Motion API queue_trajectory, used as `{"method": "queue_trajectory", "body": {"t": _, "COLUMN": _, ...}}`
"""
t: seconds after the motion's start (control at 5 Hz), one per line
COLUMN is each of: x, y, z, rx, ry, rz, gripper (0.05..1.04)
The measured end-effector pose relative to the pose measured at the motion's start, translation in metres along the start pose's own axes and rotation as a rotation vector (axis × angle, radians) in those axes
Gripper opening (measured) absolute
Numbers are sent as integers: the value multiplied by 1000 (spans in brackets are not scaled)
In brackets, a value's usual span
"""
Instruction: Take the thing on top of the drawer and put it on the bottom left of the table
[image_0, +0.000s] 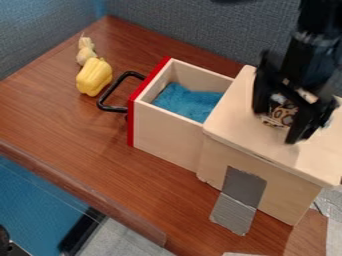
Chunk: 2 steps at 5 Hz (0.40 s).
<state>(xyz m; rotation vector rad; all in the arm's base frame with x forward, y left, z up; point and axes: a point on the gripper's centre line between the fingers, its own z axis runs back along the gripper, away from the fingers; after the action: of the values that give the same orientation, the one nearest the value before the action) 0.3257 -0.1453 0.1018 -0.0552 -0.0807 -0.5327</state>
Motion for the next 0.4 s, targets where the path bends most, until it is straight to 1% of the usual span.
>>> {"method": "queue_trajectory", "body": {"t": 0.2, "x": 2, "y": 7, "z": -4, "rx": 14, "ry": 5, "rz": 5, "gripper": 717}}
{"method": "queue_trajectory", "body": {"t": 0.4, "x": -3, "y": 16, "z": -2, "rx": 10, "ry": 6, "rz": 29, "gripper": 525}}
